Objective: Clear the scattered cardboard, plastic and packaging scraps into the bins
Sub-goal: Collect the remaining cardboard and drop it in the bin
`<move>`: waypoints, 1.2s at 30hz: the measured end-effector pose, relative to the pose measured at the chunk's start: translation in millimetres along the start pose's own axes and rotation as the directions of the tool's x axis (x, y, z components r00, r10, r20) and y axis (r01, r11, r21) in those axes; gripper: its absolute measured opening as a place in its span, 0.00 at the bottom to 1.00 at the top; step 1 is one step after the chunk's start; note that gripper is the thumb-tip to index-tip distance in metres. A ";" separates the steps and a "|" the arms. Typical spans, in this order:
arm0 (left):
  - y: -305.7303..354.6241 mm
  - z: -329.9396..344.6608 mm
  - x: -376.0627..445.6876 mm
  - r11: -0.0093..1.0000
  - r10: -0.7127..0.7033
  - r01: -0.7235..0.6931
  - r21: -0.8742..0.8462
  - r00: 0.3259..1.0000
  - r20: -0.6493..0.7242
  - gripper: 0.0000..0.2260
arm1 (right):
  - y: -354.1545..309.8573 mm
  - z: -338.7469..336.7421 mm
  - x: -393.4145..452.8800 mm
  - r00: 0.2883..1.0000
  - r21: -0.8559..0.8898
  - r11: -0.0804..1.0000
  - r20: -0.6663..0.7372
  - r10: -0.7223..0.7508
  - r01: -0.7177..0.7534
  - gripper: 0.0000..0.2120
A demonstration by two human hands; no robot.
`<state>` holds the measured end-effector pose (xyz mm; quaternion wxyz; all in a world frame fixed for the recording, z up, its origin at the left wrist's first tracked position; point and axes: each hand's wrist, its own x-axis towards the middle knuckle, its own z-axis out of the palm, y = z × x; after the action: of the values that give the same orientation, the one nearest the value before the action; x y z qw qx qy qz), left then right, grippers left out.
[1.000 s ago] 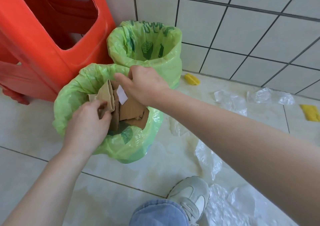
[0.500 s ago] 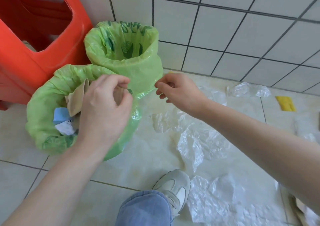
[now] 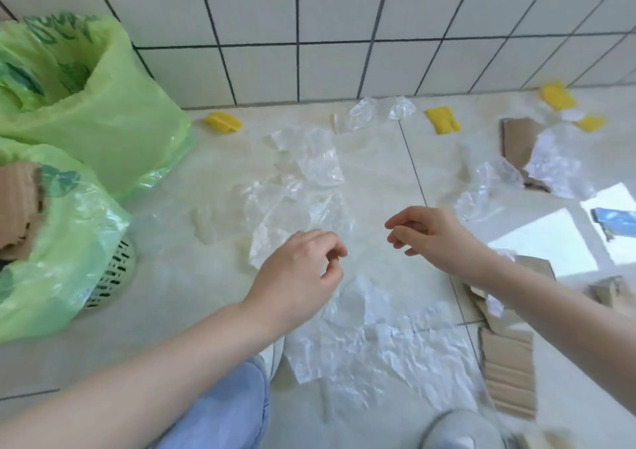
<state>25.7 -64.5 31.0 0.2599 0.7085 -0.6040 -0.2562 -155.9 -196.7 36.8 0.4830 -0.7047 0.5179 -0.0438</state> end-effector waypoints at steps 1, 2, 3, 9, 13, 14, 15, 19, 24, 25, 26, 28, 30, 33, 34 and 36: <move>6.4 13.8 3.7 0.999 0.026 -0.028 0.028 0.997 0.070 0.07 | 18.7 -6.5 -8.0 0.999 -0.006 0.999 -0.022 0.033 -0.033 0.08; 13.4 27.1 7.4 0.996 0.061 -0.069 0.055 0.988 0.139 0.08 | 36.3 -12.9 -17.3 0.997 -0.007 0.998 -0.048 0.065 -0.065 0.07; 20.8 39.7 11.4 0.989 0.103 -0.122 0.079 0.973 0.207 0.08 | 53.3 -19.0 -26.9 0.993 -0.005 0.996 -0.070 0.094 -0.094 0.07; 67.6 107.7 28.8 0.827 0.320 -0.518 0.220 0.755 0.573 0.12 | 138.4 -49.1 -84.2 0.981 -0.270 0.943 -0.060 0.186 -0.196 0.05; 99.1 150.6 33.4 0.687 0.330 -0.682 0.250 0.599 0.729 0.13 | 186.1 -60.2 -112.8 0.968 -0.371 0.896 -0.037 0.249 -0.244 0.06; 107.2 161.3 32.9 0.660 0.331 -0.709 0.250 0.573 0.750 0.12 | 197.0 -63.3 -119.9 0.964 -0.381 0.888 -0.035 0.265 -0.258 0.05; 115.1 172.4 31.8 0.631 0.334 -0.735 0.247 0.546 0.768 0.12 | 209.2 -66.7 -127.0 0.959 -0.398 0.876 -0.030 0.283 -0.271 0.05; 137.8 217.5 27.0 0.546 0.379 -0.810 0.214 0.467 0.799 0.13 | 248.8 -75.5 -155.8 0.901 -0.527 0.781 0.065 0.430 -0.334 0.18; 144.9 254.7 13.1 0.487 0.435 -0.852 0.193 0.428 0.792 0.18 | 275.0 -58.2 -191.6 0.804 -0.608 0.685 0.126 0.581 -0.400 0.37; 144.0 260.1 10.8 0.475 0.444 -0.859 0.190 0.420 0.792 0.19 | 277.7 -52.7 -195.5 0.809 -0.605 0.684 0.106 0.578 -0.409 0.38; 143.9 264.9 8.4 0.464 0.452 -0.867 0.184 0.410 0.793 0.19 | 279.0 -47.2 -198.7 0.818 -0.610 0.678 0.082 0.569 -0.411 0.38; 143.1 271.2 6.7 0.483 0.434 -0.856 0.186 0.418 0.798 0.20 | 281.1 -36.3 -199.6 0.842 -0.619 0.672 0.031 0.538 -0.406 0.40; 144.5 275.3 7.1 0.525 0.390 -0.823 0.216 0.458 0.799 0.22 | 281.1 -29.3 -197.3 0.855 -0.591 0.682 -0.023 0.519 -0.430 0.39; 149.2 280.1 6.9 0.519 0.374 -0.812 0.267 0.497 0.783 0.23 | 281.4 -29.7 -192.2 0.861 -0.522 0.724 -0.042 0.506 -0.451 0.33; 149.3 281.5 7.0 0.503 0.365 -0.818 0.279 0.494 0.790 0.23 | 282.0 -31.7 -190.3 0.863 -0.481 0.746 -0.048 0.503 -0.461 0.31; 148.0 281.0 7.9 0.477 0.324 -0.826 0.300 0.483 0.814 0.23 | 285.4 -34.9 -186.9 0.867 -0.408 0.782 -0.054 0.495 -0.472 0.28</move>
<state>-270.4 -108.8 -75.2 -0.1675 0.3361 -0.9162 -0.1396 -457.7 -73.8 -69.9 0.3341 -0.6343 0.6648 0.2102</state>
